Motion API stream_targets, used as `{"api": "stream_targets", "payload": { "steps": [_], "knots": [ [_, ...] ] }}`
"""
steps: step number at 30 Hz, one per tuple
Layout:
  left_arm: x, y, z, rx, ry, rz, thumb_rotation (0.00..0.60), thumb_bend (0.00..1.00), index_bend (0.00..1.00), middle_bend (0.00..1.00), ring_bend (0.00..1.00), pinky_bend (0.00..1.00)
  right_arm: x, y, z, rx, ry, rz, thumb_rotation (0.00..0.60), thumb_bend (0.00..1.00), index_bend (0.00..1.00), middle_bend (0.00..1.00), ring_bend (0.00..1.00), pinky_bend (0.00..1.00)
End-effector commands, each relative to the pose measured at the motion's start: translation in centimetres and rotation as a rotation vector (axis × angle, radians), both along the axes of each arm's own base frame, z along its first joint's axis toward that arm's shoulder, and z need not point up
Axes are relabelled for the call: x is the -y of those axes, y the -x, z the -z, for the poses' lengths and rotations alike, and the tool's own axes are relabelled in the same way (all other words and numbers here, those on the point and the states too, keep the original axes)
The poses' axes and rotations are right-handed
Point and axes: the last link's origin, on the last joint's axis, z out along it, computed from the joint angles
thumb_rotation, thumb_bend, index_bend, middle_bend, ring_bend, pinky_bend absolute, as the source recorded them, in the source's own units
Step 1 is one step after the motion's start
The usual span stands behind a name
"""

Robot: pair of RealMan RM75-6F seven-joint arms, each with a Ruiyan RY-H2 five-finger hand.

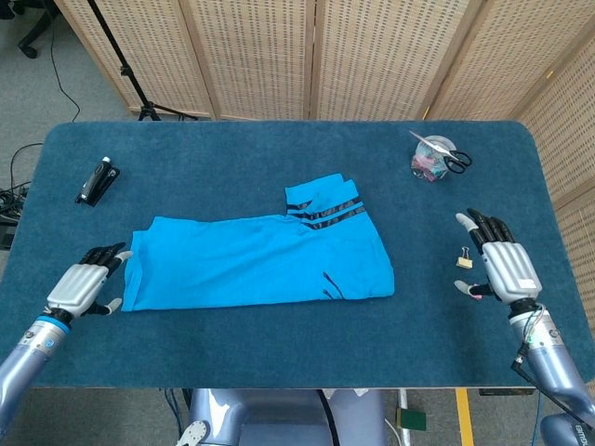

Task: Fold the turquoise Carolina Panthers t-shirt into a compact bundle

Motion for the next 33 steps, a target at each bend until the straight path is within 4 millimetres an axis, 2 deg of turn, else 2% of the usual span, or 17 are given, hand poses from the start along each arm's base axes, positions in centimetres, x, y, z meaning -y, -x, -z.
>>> {"api": "stream_targets", "payload": {
  "steps": [1, 5, 10, 23, 33],
  "knots": [
    [0.7, 0.7, 0.5, -0.003, 0.012, 0.001, 0.6, 0.32, 0.04, 0.0, 0.0, 0.0, -2.7, 1.0, -0.5, 0.047, 0.017, 0.023, 0.6, 0.0, 0.0, 0.0, 0.0, 0.0],
    [1.2, 1.1, 1.0, -0.019, 0.039, 0.014, 0.6, 0.32, 0.04, 0.0, 0.0, 0.0, -5.0, 1.4, -0.8, 0.089, 0.036, 0.035, 0.6, 0.0, 0.0, 0.0, 0.0, 0.0],
    [1.5, 1.5, 1.6, -0.029, 0.056, 0.033, 0.6, 0.32, 0.05, 0.0, 0.0, 0.0, -6.4, 1.3, -1.1, 0.107, 0.057, 0.016, 0.6, 0.0, 0.0, 0.0, 0.0, 0.0],
    [2.1, 2.1, 3.5, -0.047, 0.077, 0.074, 0.6, 0.32, 0.1, 0.0, 0.0, 0.0, -7.1, 1.3, -1.6, 0.105, 0.095, -0.02, 0.6, 0.0, 0.0, 0.0, 0.0, 0.0],
    [0.8, 2.0, 4.8, -0.061, 0.061, 0.111, 0.6, 0.32, 0.17, 0.0, 0.0, 0.0, -7.0, 1.4, -1.7, 0.12, 0.101, -0.028, 0.6, 0.0, 0.0, 0.0, 0.0, 0.0]
  ]
}}
